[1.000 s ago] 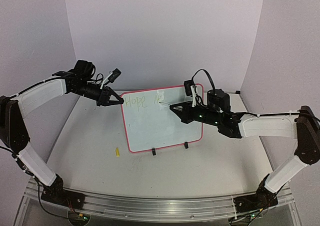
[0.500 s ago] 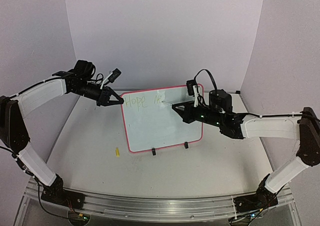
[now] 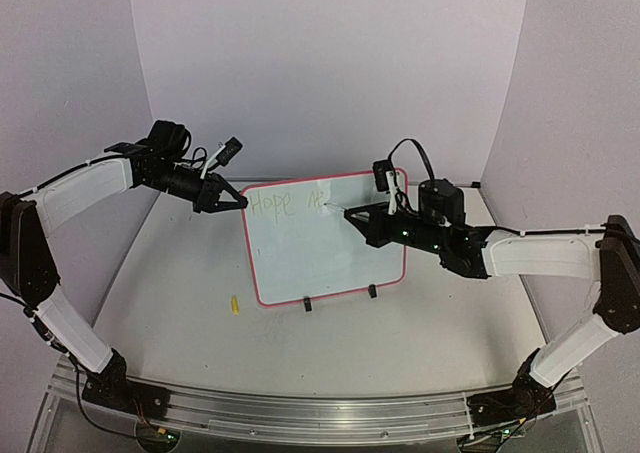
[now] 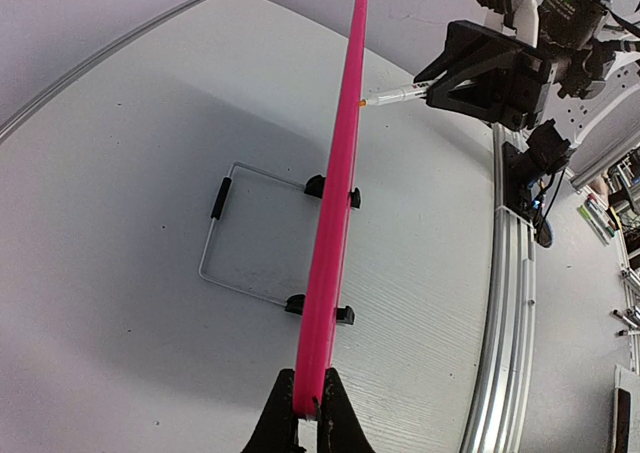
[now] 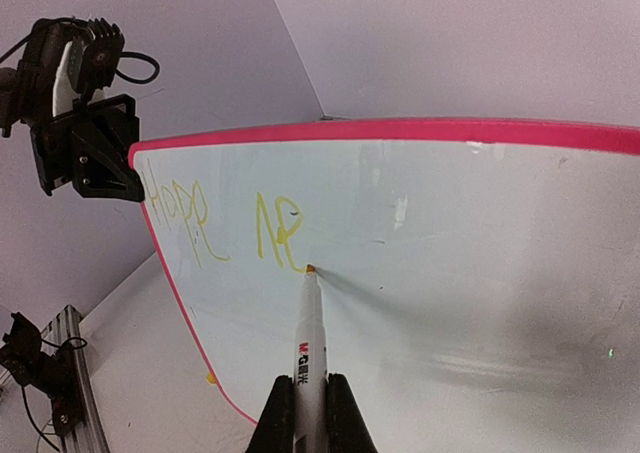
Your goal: Write a sentence on the whiteboard
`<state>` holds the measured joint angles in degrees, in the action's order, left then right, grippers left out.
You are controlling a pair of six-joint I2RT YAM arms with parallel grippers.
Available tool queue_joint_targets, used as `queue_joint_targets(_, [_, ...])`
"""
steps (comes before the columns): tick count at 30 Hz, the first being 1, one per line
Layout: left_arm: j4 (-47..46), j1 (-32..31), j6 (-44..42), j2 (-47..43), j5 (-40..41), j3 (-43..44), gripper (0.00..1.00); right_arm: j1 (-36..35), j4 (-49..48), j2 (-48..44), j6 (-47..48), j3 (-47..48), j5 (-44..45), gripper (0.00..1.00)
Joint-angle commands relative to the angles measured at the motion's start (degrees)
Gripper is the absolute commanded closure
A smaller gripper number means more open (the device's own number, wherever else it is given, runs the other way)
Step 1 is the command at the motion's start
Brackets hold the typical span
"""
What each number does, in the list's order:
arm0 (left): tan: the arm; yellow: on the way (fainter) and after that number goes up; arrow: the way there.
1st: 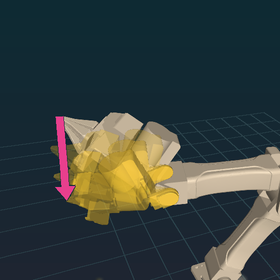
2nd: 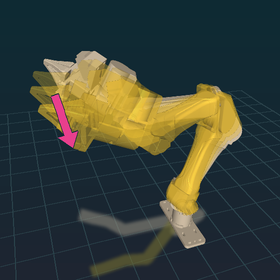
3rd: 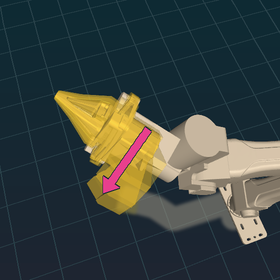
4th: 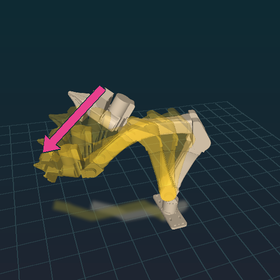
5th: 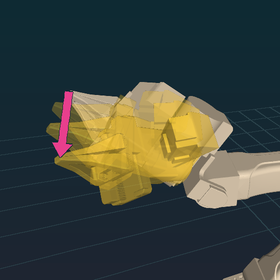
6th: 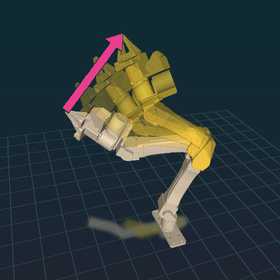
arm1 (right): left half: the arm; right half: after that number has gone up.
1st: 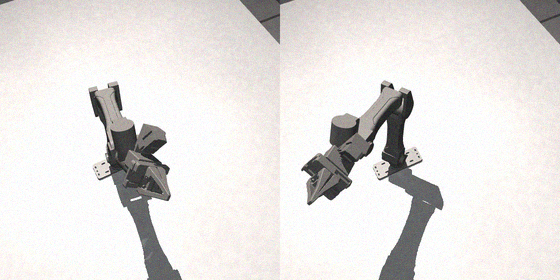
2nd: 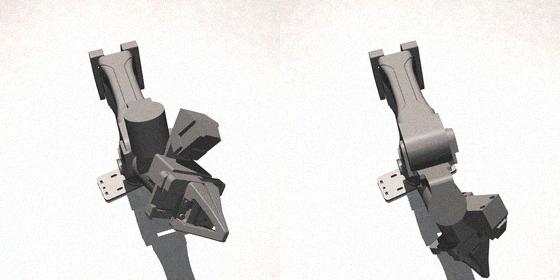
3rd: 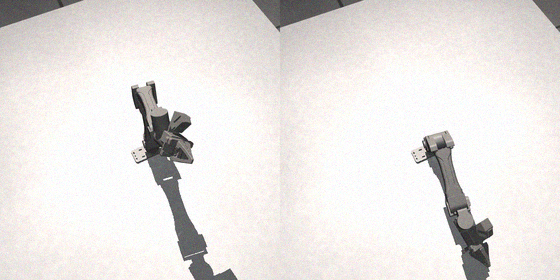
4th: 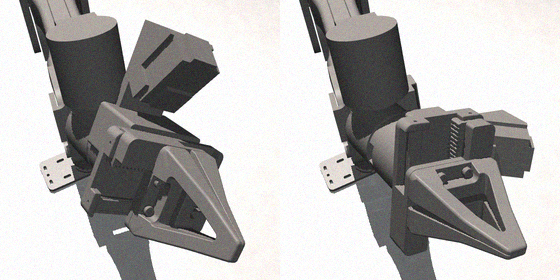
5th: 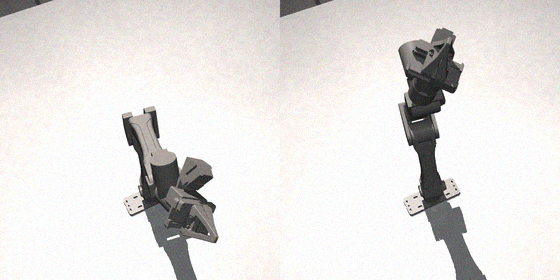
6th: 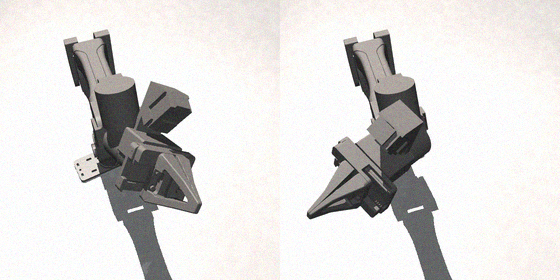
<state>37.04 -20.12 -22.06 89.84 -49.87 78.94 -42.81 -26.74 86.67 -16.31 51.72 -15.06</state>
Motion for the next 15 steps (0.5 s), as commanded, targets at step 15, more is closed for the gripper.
queue_joint_targets(15, [1.67,-1.66,-1.35,0.31,1.63,0.08,1.00,0.61,4.66,-7.28,3.93,0.32,0.56,1.00])
